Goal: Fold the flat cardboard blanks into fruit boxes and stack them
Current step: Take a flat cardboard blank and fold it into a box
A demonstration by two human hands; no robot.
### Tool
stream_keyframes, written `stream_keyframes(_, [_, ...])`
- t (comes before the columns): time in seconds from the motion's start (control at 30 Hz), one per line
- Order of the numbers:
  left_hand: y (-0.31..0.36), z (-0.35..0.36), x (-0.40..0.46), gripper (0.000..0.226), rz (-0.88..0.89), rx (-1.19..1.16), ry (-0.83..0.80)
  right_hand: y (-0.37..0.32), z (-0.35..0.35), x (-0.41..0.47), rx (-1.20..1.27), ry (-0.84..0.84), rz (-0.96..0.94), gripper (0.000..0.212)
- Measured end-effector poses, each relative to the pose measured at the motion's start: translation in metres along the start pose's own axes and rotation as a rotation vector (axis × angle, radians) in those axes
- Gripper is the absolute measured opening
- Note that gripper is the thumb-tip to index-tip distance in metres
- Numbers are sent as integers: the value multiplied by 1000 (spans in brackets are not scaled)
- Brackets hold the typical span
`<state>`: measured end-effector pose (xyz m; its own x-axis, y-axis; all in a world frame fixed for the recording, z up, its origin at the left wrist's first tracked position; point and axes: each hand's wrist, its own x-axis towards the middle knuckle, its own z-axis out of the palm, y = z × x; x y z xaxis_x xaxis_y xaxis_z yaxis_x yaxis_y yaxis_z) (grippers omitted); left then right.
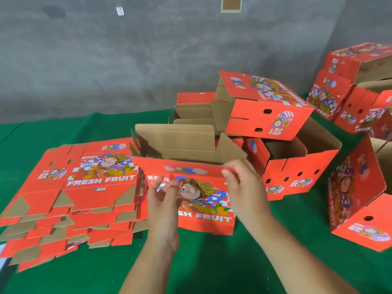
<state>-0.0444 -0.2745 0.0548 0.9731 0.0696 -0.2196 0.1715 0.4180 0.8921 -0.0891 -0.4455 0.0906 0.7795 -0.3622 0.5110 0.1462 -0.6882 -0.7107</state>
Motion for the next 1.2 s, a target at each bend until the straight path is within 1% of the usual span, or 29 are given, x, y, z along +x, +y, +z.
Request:
stream_keyframes(0.07, [-6, -7, 6, 48, -107, 73, -73, 12, -3, 7, 71, 52, 64, 7])
stream_keyframes(0.13, [-15, -11, 13, 57, -132, 116, -107, 22, -5, 11, 198, 59, 173, 6])
stream_keyframes(0.17, [-20, -13, 17, 69, -122, 134, -84, 25, -7, 13, 247, 72, 207, 6])
stream_keyframes(0.2, [-26, -15, 20, 88, -121, 138, -39, 27, -9, 15, 282, 98, 231, 5])
stream_keyframes(0.23, [-29, -18, 24, 106, -134, 162, 29, 27, -11, 17, 331, 131, 256, 11])
stream_keyframes(0.27, [-33, -23, 28, 118, -150, 200, 112, 26, -14, 19, 409, 163, 287, 21])
stream_keyframes(0.3, [-35, -29, 31, 121, -164, 219, 175, 26, -17, 21, 523, 187, 318, 29])
stream_keyframes(0.33, [-37, -36, 34, 121, -176, 205, 185, 28, -20, 23, 632, 197, 343, 29])
stream_keyframes(0.37, [-39, -44, 36, 120, -181, 170, 134, 30, -22, 25, 721, 198, 368, 23])
stream_keyframes(0.4, [-39, -50, 37, 119, -185, 129, 46, 33, -25, 26, 786, 194, 400, 15])
stream_keyframes(0.43, [-39, -54, 38, 118, -185, 97, -31, 38, -27, 27, 841, 197, 441, 9])
stream_keyframes(0.47, [-37, -56, 39, 118, -180, 83, -72, 43, -28, 27, 896, 208, 489, 7])
stream_keyframes(0.53, [-31, -56, 42, 117, -146, 68, -89, 56, -28, 24, 1034, 247, 615, 6])
stream_keyframes(0.57, [-27, -55, 42, 106, -104, 66, -92, 61, -28, 21, 1114, 261, 689, 8])
stream_keyframes(0.63, [-16, -53, 40, 74, -28, 69, -86, 71, -22, 12, 1222, 268, 834, 20])
stream_keyframes(0.67, [-11, -53, 40, 63, 12, 82, -69, 77, -18, 7, 1195, 265, 899, 23])
stream_keyframes(0.7, [-3, -53, 40, 57, 63, 107, -53, 81, -14, 1, 1095, 245, 956, 21])
stream_keyframes(0.77, [16, -55, 43, 56, 185, 204, -54, 86, -8, -12, 781, 146, 1044, 17])
stream_keyframes(0.8, [25, -56, 43, 57, 249, 293, -61, 87, -6, -19, 663, 87, 1081, 17])
stream_keyframes(0.83, [33, -58, 44, 52, 332, 436, -57, 87, -4, -25, 608, 40, 1104, 21])
stream_keyframes(0.87, [40, -59, 44, 44, 435, 628, -24, 85, -2, -29, 598, 14, 1108, 28])
stream_keyframes(0.93, [47, -59, 41, 42, 690, 1035, 87, 76, -2, -29, 596, 5, 1035, 42])
stream_keyframes(0.97, [50, -57, 37, 40, 814, 1195, 93, 70, -2, -27, 596, 1, 962, 50])
stream_keyframes(1.0, [51, -55, 34, 35, 909, 1319, 58, 63, -3, -23, 603, -5, 869, 59])
stream_keyframes(1.07, [48, -48, 28, 28, 1030, 1492, -58, 45, -5, -15, 591, -38, 632, 75])
stream_keyframes(1.13, [43, -38, 22, 28, 1076, 1575, -143, 32, -5, -10, 429, -153, 376, 82])
stream_keyframes(1.17, [39, -31, 19, 28, 1076, 1583, -169, 30, -4, -10, 313, -217, 286, 77])
stream_keyframes(1.2, [34, -26, 16, 28, 1057, 1571, -190, 30, -3, -12, 223, -256, 253, 65])
